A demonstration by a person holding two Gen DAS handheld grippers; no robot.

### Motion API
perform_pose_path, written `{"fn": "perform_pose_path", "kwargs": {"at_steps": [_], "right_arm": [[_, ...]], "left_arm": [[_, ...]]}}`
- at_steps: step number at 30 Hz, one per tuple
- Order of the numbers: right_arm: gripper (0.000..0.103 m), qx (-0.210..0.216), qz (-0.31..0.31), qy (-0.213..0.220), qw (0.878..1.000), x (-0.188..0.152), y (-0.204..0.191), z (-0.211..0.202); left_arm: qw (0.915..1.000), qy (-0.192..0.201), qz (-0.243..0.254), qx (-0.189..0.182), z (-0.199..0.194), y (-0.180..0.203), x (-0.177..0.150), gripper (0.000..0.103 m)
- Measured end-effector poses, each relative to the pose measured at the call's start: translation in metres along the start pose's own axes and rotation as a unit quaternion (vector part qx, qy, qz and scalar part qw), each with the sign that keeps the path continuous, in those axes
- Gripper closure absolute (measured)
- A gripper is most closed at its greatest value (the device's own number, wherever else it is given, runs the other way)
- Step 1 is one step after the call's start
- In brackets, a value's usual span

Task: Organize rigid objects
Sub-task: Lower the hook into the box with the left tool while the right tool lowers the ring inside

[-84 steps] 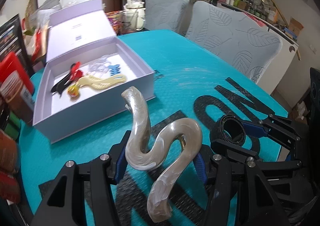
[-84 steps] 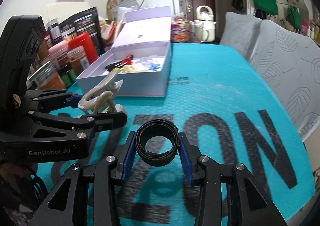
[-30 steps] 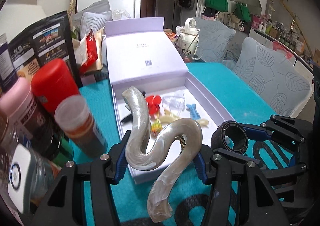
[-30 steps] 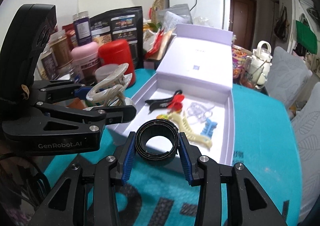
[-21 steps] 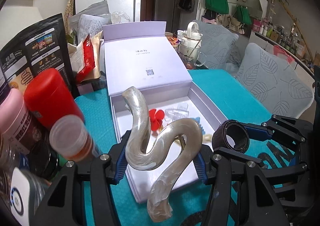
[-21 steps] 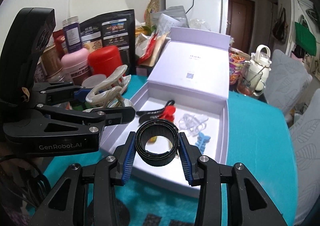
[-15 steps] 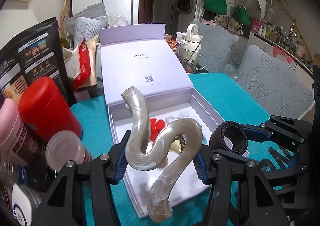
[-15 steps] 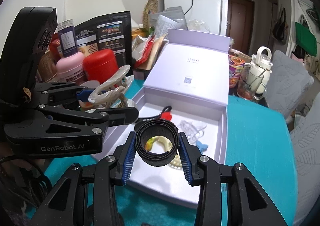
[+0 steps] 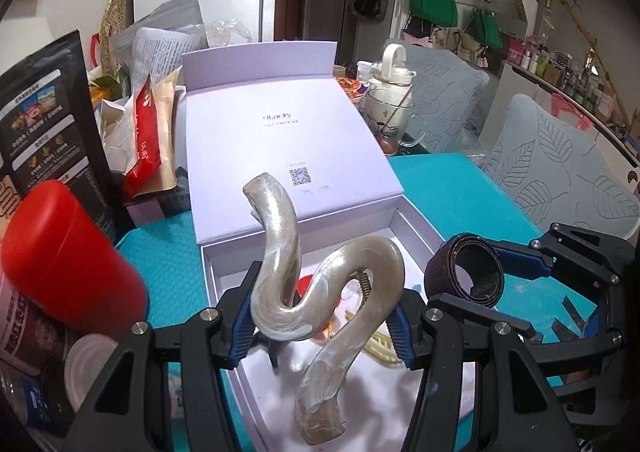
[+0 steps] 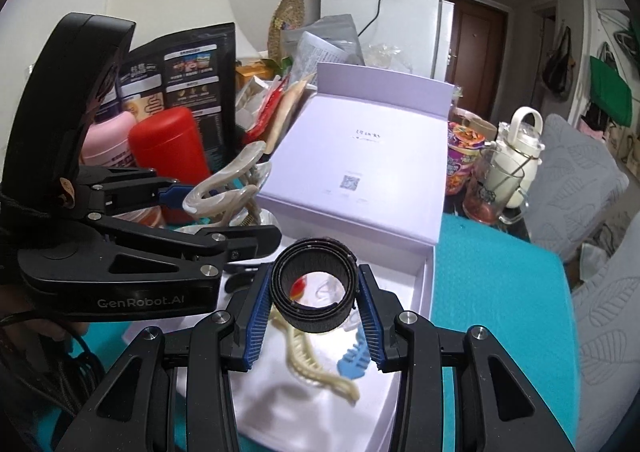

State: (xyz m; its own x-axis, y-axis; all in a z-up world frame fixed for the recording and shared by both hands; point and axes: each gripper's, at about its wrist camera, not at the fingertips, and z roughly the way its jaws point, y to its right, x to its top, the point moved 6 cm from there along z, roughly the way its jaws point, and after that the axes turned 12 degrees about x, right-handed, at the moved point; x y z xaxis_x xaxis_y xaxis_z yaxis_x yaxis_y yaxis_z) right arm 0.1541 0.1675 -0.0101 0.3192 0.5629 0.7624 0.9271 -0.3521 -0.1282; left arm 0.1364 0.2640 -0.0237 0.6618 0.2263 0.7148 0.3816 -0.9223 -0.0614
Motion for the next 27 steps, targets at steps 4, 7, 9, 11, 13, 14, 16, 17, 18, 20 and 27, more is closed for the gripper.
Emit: {"fn": "perform_pose_path", "kwargs": {"at_steps": [4,7,9,11,13,14,16,17,18,20,27], "right_arm": [[0.063,0.001,0.004,-0.001,1.000,0.004,0.011,0.010],[0.063,0.002,0.012,-0.001,1.000,0.006,0.019,0.016],[0.063,0.003,0.015,-0.001,1.000,0.007,0.023,0.020],[0.063,0.001,0.016,-0.003,1.000,0.007,0.026,0.024],[0.063,0.001,0.019,-0.006,1.000,0.005,0.028,0.029],[0.063,0.002,0.021,-0.009,1.000,0.005,0.030,0.031],[0.063,0.002,0.026,-0.011,1.000,0.003,0.032,0.034],[0.063,0.003,0.029,-0.014,0.999,0.002,0.033,0.037],[0.063,0.002,0.030,-0.016,0.999,0.001,0.034,0.038],[0.063,0.002,0.032,-0.019,0.999,-0.001,0.036,0.041],[0.063,-0.004,0.047,-0.027,0.999,-0.008,0.043,0.048]], "left_arm": [[1.0000,-0.008,0.001,0.004,0.014,-0.001,0.005,0.048],[0.9998,-0.015,0.006,0.008,0.025,-0.001,0.006,0.048],[0.9997,-0.022,0.007,0.011,0.033,-0.001,0.006,0.048],[0.9995,-0.028,0.008,0.013,0.039,-0.001,0.004,0.048],[0.9993,-0.034,0.010,0.014,0.045,-0.001,0.003,0.048],[0.9992,-0.037,0.010,0.014,0.048,-0.001,0.002,0.048],[0.9990,-0.042,0.010,0.014,0.052,-0.001,0.001,0.048],[0.9988,-0.045,0.011,0.014,0.054,0.000,0.000,0.048],[0.9987,-0.047,0.012,0.015,0.056,0.000,-0.001,0.048],[0.9984,-0.052,0.014,0.015,0.059,0.002,-0.004,0.048],[0.9970,-0.075,0.014,0.009,0.069,0.007,-0.011,0.048]]}}
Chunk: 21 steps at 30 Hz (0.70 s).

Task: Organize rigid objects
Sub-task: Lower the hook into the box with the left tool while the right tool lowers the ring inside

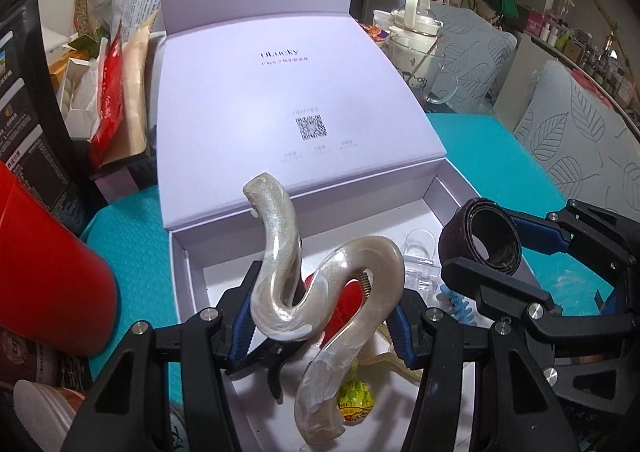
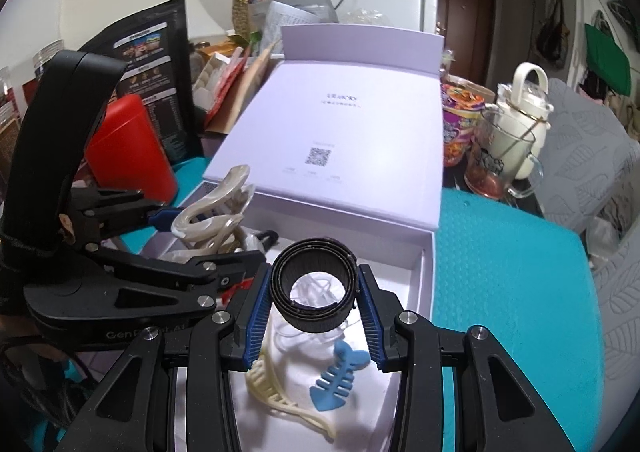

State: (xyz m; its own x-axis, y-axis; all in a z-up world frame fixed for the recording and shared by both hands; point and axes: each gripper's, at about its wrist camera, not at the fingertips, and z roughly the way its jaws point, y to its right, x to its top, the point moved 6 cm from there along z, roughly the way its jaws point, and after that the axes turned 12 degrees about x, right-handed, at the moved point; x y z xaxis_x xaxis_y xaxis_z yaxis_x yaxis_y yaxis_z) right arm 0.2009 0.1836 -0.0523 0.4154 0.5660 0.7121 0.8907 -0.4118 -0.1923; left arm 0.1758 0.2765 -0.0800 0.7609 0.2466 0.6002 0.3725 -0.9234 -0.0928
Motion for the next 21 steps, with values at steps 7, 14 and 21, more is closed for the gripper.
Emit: {"fn": "perform_pose_path", "kwargs": {"at_steps": [7,14,21], "right_arm": [[0.062,-0.010,0.002,-0.032,0.999,-0.011,0.009,0.010],[0.062,-0.004,0.023,-0.051,0.998,-0.020,0.019,0.015],[0.062,0.003,0.035,-0.068,0.997,-0.023,0.025,0.022]], "left_arm": [[0.9994,-0.032,0.008,-0.004,0.014,0.010,-0.006,0.048],[0.9988,-0.046,0.019,-0.004,0.021,0.017,-0.005,0.048],[0.9982,-0.056,0.024,-0.002,0.025,0.021,-0.001,0.048]]}}
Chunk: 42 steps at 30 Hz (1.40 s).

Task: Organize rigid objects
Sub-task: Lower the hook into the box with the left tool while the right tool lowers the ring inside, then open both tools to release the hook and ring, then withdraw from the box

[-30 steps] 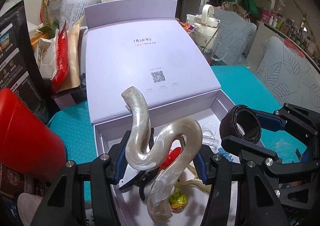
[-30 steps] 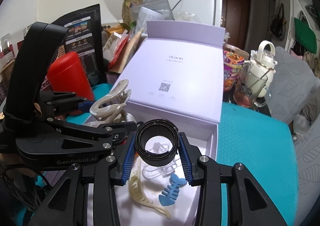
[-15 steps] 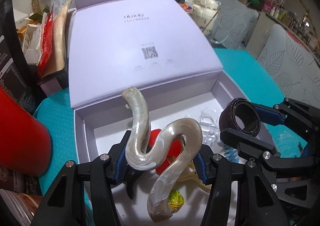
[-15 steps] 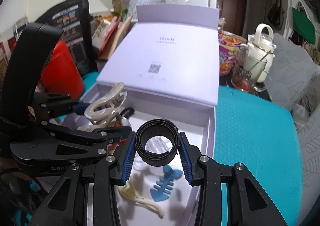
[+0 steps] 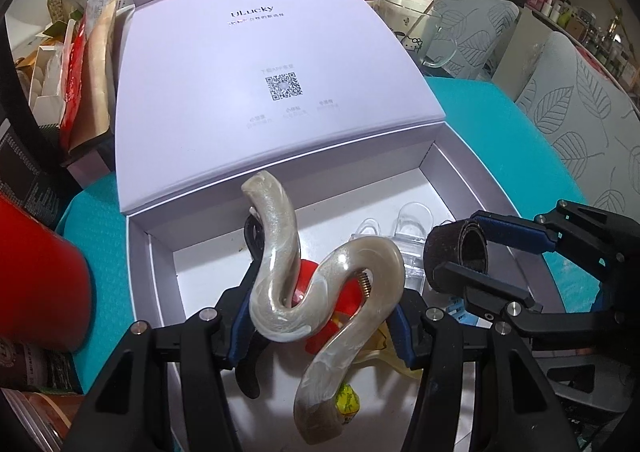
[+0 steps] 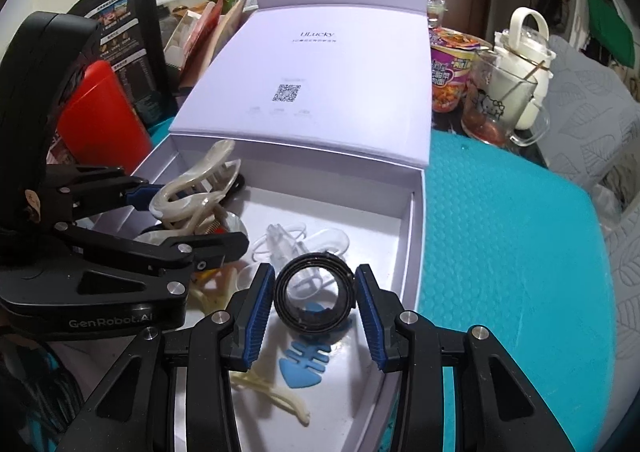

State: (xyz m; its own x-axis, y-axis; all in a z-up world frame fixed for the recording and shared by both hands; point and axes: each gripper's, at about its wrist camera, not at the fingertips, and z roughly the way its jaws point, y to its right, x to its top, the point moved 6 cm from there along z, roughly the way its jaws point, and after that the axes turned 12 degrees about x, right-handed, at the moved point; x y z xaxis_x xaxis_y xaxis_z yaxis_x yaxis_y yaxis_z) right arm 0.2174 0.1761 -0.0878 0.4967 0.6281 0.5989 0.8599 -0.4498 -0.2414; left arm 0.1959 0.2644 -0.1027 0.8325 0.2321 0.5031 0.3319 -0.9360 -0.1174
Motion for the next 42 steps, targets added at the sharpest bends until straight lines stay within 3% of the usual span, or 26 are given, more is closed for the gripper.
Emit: {"fn": "perform_pose_path", "kwargs": {"at_steps": [15,18,23,25,26,28,42], "right_arm": [[0.062,-0.030,-0.018,0.004,0.999,0.001,-0.006,-0.009],[0.055,-0.033,-0.015,0.009,0.999,0.001,-0.008,-0.014],[0.052,-0.042,-0.014,0.017,0.999,-0.001,-0.009,-0.022],[0.049,-0.048,-0.013,0.021,0.999,-0.002,-0.009,-0.026],[0.049,-0.050,-0.012,0.022,0.998,-0.002,-0.009,-0.027],[0.049,-0.052,-0.012,0.023,0.998,-0.003,-0.009,-0.030],[0.049,-0.060,-0.010,0.052,0.997,-0.001,-0.017,-0.059]], "left_arm": [[0.9998,-0.014,-0.001,0.014,0.001,0.007,-0.009,0.047],[0.9997,-0.008,-0.006,0.021,-0.002,0.004,-0.009,0.047],[0.9998,-0.004,-0.015,0.010,-0.009,-0.001,-0.013,0.047],[0.9996,0.003,-0.004,0.028,-0.014,0.000,-0.013,0.047],[0.9993,0.006,0.002,0.037,-0.017,0.000,-0.014,0.046],[0.9988,0.008,0.006,0.047,-0.020,-0.001,-0.013,0.031],[0.9976,0.025,-0.015,0.063,-0.051,-0.011,-0.014,0.031]]}}
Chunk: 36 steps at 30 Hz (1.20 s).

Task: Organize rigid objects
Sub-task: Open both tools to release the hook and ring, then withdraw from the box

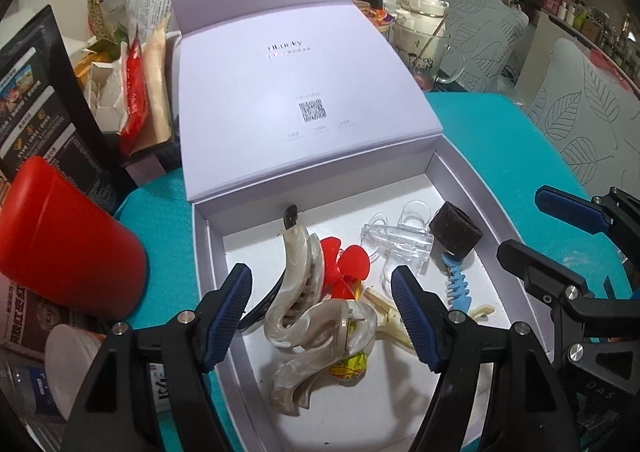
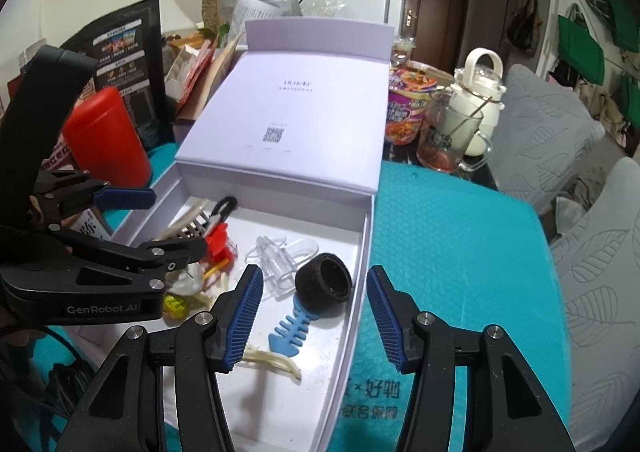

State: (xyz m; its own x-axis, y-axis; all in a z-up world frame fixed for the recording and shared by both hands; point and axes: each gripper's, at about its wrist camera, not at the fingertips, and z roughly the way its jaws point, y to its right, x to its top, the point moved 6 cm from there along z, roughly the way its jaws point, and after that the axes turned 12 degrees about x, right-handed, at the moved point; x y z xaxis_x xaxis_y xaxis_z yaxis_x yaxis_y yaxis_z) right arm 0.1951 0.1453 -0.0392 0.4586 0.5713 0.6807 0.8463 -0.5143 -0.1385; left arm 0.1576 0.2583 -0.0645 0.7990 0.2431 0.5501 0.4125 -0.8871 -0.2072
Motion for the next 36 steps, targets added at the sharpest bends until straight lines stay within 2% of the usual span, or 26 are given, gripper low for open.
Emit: {"fn": "perform_pose_path", "kwargs": {"at_steps": [15,36], "right_arm": [[0.049,-0.007,-0.019,0.071,0.997,0.014,-0.026,-0.069],[0.038,-0.023,-0.039,0.127,0.991,-0.015,-0.076,-0.157]], "left_arm": [[0.9961,0.083,-0.024,0.018,-0.091,-0.020,-0.001,0.031],[0.9859,0.162,-0.033,0.026,-0.186,-0.025,-0.047,0.031]]}}
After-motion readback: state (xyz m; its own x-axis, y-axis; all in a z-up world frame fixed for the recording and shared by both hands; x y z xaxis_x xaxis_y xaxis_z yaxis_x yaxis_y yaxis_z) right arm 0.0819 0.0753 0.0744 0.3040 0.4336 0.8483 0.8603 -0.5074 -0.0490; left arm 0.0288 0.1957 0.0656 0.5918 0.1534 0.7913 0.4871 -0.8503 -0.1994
